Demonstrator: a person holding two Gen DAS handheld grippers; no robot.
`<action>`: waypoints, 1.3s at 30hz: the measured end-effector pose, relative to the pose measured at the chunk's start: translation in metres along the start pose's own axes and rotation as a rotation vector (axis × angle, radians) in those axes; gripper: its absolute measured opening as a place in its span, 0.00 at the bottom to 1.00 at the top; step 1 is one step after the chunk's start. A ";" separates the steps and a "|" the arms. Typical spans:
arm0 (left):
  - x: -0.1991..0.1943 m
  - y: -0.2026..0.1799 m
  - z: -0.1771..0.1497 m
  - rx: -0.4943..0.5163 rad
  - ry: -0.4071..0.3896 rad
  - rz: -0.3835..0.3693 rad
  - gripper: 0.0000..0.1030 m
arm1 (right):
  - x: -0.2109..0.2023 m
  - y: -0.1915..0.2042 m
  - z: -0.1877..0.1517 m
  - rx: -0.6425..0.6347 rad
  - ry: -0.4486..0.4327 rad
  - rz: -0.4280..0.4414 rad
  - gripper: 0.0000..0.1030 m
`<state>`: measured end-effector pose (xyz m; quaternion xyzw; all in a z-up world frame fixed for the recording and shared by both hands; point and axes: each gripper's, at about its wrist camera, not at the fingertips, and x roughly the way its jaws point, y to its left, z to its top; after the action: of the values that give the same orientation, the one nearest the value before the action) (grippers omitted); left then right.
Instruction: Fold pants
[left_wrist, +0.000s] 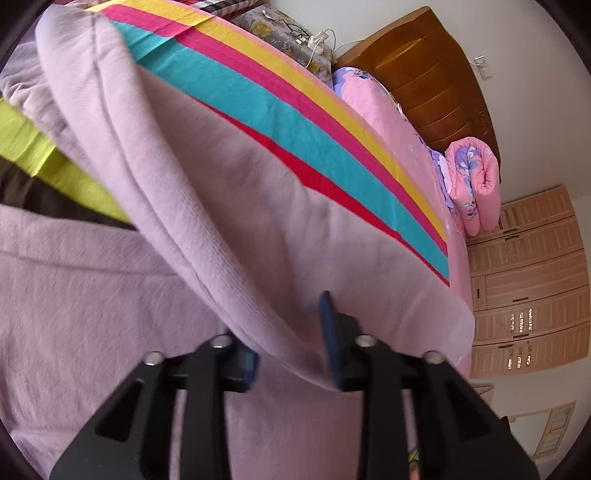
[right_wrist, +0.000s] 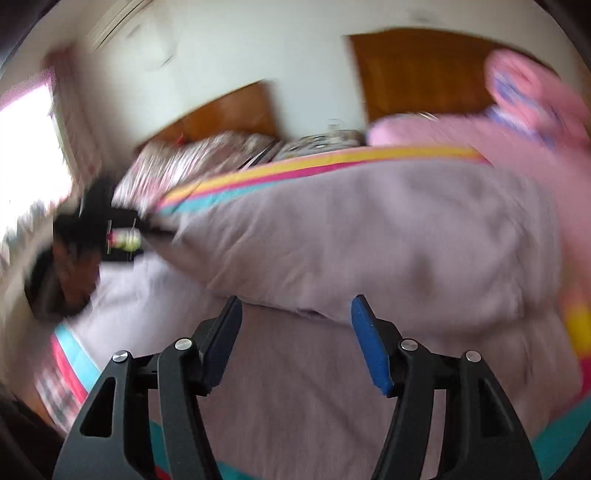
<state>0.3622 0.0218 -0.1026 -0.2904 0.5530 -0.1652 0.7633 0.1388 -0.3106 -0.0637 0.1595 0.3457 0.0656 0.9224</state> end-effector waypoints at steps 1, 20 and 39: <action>-0.001 0.002 -0.001 -0.001 -0.004 -0.008 0.49 | -0.003 -0.010 -0.001 0.063 -0.001 -0.014 0.58; -0.028 0.040 0.019 -0.066 -0.118 -0.048 0.60 | 0.037 -0.088 0.022 0.545 0.005 -0.135 0.20; -0.129 -0.011 0.058 0.103 -0.324 -0.034 0.07 | -0.030 -0.087 0.140 0.383 -0.188 0.017 0.10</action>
<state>0.3745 0.1030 0.0137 -0.2831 0.4088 -0.1571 0.8532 0.2095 -0.4346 0.0252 0.3402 0.2628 -0.0085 0.9029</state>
